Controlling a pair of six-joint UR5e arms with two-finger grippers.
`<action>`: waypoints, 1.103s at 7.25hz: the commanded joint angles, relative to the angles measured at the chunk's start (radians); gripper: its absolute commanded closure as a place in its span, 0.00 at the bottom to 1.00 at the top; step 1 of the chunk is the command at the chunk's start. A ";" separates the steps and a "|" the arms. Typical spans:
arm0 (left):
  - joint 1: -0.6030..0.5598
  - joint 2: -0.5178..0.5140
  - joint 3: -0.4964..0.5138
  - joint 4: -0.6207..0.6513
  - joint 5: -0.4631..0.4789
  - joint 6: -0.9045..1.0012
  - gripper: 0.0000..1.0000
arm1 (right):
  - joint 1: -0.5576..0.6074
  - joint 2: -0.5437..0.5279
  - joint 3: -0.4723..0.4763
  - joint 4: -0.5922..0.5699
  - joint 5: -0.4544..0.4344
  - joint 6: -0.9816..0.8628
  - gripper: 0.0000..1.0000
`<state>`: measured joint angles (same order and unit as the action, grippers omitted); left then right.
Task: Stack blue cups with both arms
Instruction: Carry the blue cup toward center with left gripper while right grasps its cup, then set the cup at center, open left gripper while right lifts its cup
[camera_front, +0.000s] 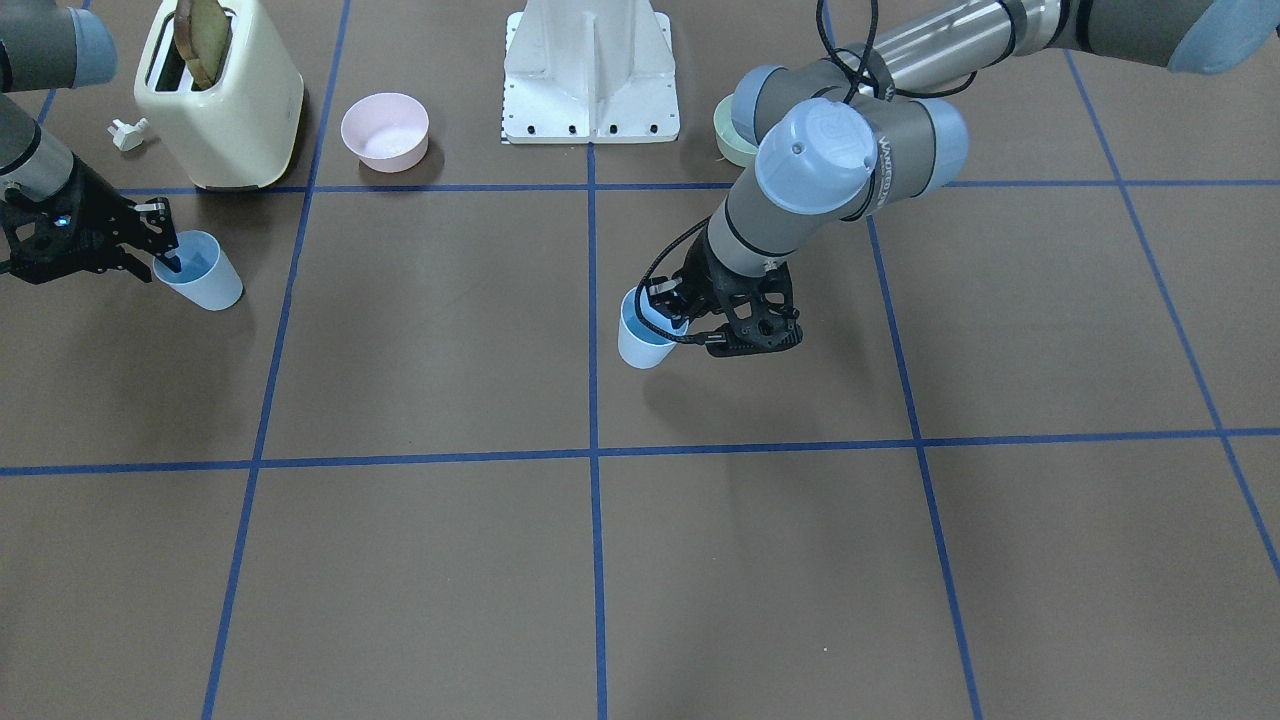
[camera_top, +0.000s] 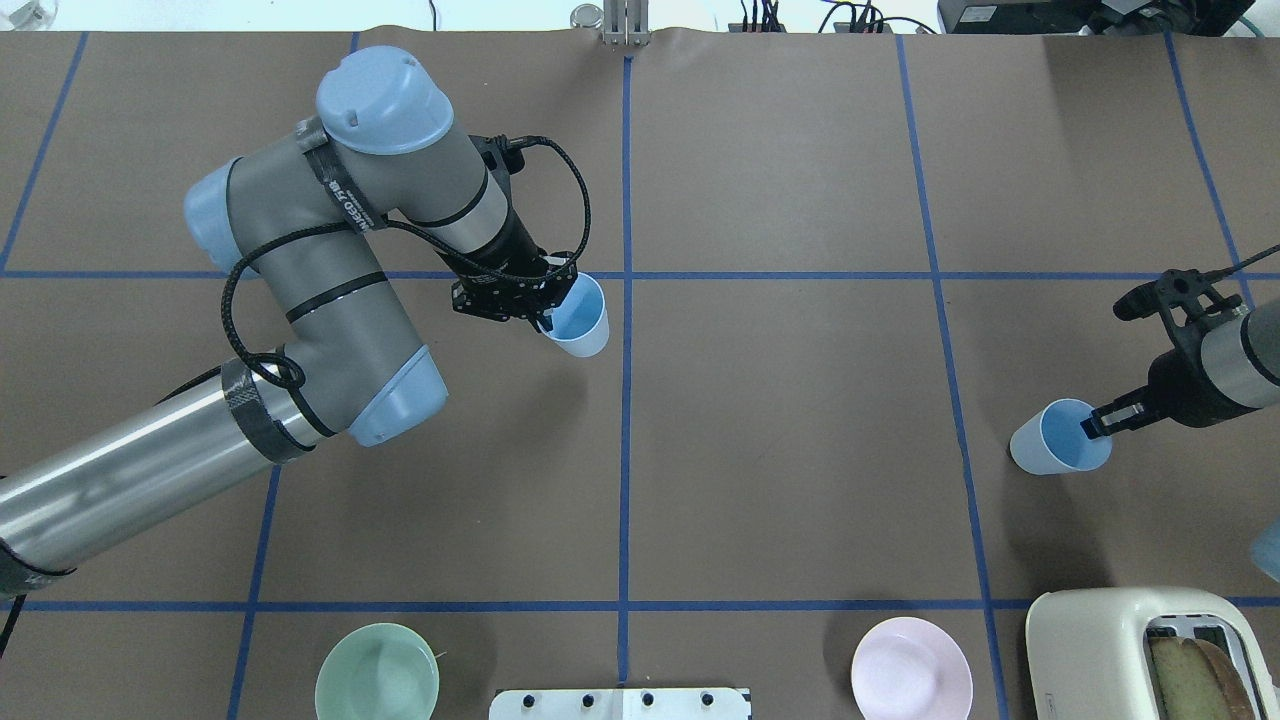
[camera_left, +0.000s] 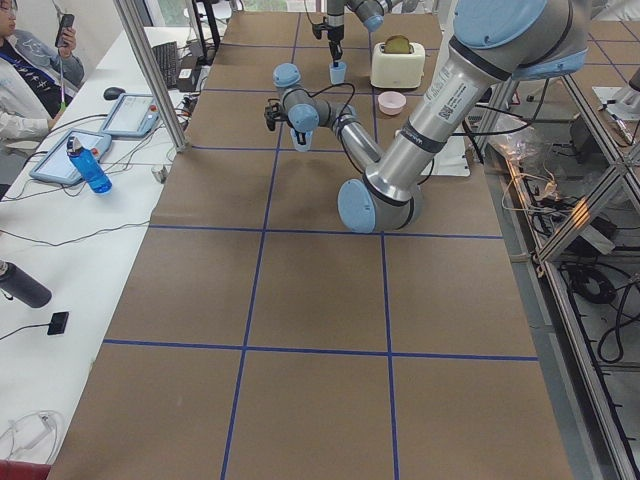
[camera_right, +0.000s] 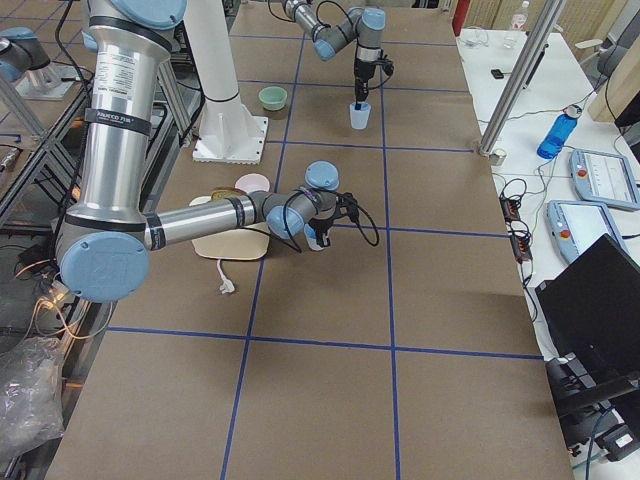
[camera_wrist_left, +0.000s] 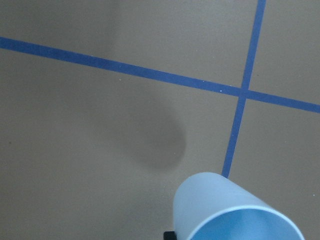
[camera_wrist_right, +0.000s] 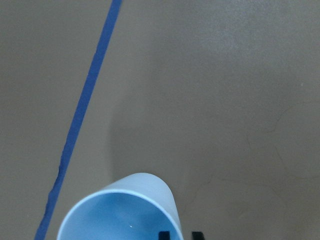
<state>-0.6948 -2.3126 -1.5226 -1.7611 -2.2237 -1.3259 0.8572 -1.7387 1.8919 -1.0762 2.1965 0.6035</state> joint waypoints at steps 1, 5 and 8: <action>0.014 -0.023 0.028 0.002 0.004 -0.001 1.00 | 0.003 0.019 0.003 -0.001 0.009 0.005 1.00; 0.055 -0.085 0.110 -0.009 0.039 0.000 1.00 | 0.108 0.216 0.030 -0.254 0.091 0.005 1.00; 0.072 -0.099 0.134 -0.014 0.093 0.002 0.96 | 0.120 0.318 0.038 -0.355 0.091 0.005 1.00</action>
<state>-0.6275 -2.4089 -1.3919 -1.7737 -2.1436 -1.3251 0.9688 -1.4649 1.9266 -1.3833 2.2858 0.6090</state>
